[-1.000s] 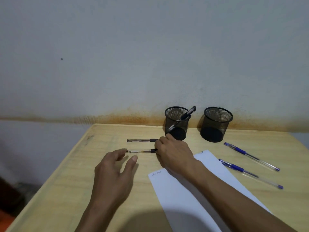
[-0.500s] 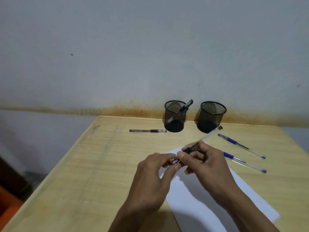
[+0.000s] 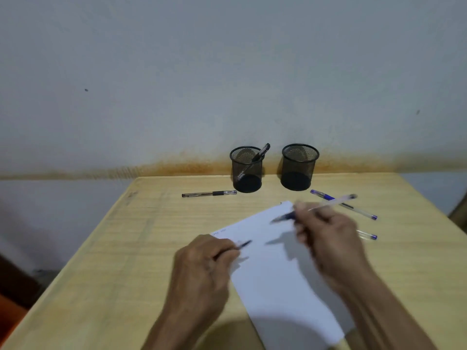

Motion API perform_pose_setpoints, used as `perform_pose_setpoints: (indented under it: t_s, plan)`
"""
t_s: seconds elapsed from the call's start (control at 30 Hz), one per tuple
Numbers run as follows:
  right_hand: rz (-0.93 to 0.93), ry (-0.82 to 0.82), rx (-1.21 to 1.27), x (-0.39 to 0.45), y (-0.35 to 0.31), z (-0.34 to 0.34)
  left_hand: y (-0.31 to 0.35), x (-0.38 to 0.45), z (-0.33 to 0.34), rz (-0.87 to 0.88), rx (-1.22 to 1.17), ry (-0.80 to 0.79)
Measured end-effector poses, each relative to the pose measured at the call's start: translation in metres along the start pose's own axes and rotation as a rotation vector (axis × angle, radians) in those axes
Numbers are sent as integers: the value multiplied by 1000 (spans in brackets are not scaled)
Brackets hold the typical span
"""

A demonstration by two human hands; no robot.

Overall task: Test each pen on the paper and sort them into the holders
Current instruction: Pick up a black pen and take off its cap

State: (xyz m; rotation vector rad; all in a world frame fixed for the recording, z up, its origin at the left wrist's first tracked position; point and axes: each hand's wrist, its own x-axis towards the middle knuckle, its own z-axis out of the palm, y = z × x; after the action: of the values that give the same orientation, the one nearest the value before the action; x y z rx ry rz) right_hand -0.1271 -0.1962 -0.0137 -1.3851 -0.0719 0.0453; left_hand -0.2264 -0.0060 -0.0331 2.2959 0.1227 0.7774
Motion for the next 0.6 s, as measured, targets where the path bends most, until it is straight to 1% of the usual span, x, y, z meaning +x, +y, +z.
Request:
perform_pose_setpoints:
  t_s: [0.03, 0.07, 0.1, 0.17, 0.27, 0.37, 0.43, 0.53, 0.6]
  plan:
    - [3, 77, 86, 9, -8, -11, -7, -3, -9, -75, -1, 58]
    - [0, 120, 137, 18, -17, -21, -14, -4, -20, -154, -5, 115]
    - [-4, 124, 148, 23, -22, -28, -22, -2, -31, -224, -1, 141]
    - [-7, 59, 111, 26, -20, -26, -36, 7, -44, -299, 84, 104]
    - [16, -26, 9, 17, 0, -1, -53, 29, -38, -271, 192, 17]
    - [57, -53, -23, 10, 17, 12, -69, 52, -22, -259, 259, -85]
    - [57, -60, -52, 7, 23, 15, -78, 64, -11, -259, 255, -104]
    - [51, -56, -100, 4, 26, 15, -88, 80, 3, -315, 209, -105]
    - [52, -42, -115, 5, 27, 12, -94, 88, 10, -329, 225, -127]
